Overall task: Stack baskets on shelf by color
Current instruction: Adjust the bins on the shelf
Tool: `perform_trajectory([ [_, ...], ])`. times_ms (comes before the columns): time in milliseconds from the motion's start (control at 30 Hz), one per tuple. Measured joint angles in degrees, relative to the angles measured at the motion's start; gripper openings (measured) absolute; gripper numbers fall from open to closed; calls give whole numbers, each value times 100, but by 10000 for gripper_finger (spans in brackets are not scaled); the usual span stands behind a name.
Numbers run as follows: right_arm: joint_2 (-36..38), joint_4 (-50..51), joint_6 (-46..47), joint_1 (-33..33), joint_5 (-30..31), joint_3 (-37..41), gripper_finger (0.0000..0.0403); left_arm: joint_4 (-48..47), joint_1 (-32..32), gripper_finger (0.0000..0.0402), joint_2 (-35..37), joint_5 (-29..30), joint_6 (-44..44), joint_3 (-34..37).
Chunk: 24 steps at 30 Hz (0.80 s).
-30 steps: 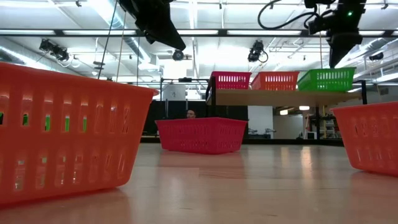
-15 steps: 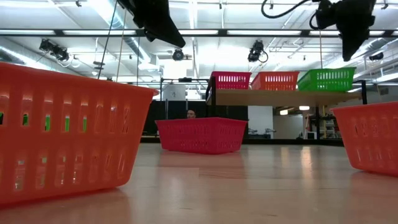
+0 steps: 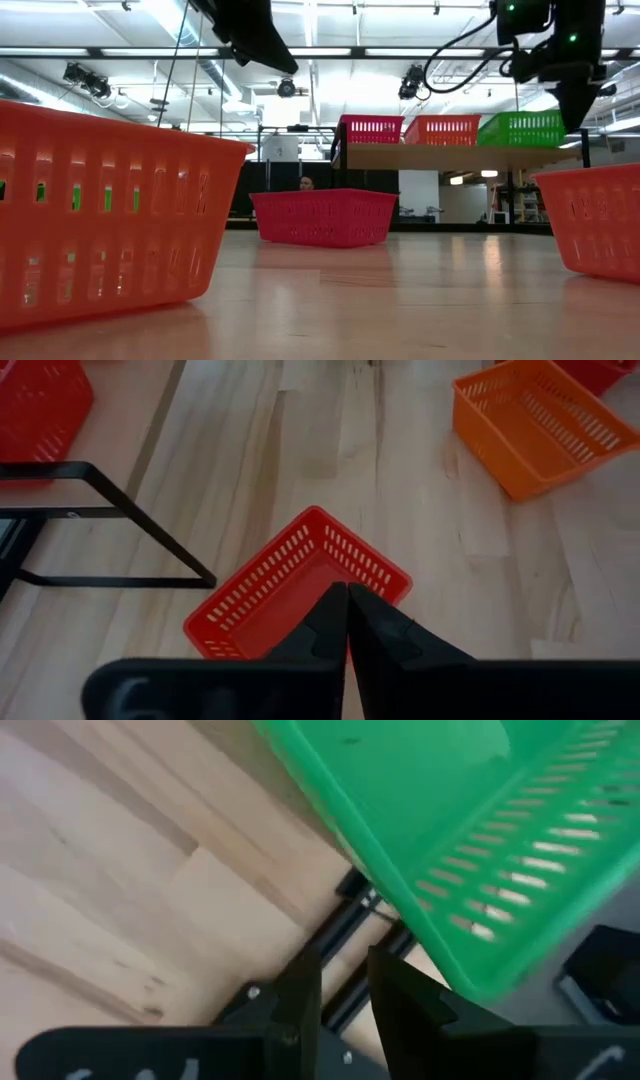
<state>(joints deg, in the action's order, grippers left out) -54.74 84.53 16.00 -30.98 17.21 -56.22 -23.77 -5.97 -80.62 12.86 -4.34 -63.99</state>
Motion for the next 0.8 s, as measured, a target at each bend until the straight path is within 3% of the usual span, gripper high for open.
perform_trajectory([
  [400, 0, -403, -429, -330, 438, -25, 90, 114, -300, 15, 0, -2, -148, 0],
  [800, 0, -616, -507, -404, 170, -29, 91, 164, -329, 17, 0, 0, -277, 0],
])
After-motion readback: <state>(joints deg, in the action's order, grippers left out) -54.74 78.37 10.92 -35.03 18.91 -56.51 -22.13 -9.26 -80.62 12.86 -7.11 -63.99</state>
